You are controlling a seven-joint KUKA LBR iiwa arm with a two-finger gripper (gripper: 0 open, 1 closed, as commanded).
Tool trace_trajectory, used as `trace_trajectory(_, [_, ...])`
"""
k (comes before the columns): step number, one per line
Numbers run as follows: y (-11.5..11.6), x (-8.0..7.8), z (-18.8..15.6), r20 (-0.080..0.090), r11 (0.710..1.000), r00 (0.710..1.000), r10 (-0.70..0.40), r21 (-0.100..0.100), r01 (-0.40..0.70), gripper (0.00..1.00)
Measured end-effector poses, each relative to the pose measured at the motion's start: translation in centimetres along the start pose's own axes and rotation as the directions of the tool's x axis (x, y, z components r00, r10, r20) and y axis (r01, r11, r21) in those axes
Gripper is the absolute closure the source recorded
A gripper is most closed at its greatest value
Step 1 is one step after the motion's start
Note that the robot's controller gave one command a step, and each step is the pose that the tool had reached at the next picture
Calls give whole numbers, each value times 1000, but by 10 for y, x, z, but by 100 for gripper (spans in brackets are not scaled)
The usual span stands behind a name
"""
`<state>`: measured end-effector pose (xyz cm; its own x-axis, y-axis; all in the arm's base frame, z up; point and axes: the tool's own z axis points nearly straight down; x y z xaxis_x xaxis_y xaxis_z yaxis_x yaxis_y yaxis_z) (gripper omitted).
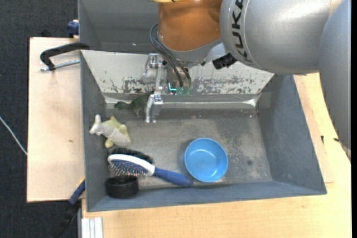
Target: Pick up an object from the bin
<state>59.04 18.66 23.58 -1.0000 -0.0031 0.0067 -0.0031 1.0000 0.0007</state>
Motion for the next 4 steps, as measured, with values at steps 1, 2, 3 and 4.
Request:
trace_trajectory(1, [49, 30, 164, 14, 984, 984, 179, -7, -179, 0])
trace_trajectory(2, [45, 16, 130, 11, 892, 892, 452, -8, -452, 0])
trace_trajectory(3, [46, 2, 129, 7, 794, 794, 607, -8, -607, 0])
trace_trajectory(4, [44, 4, 161, 8, 584, 584, 812, -4, -812, 0])
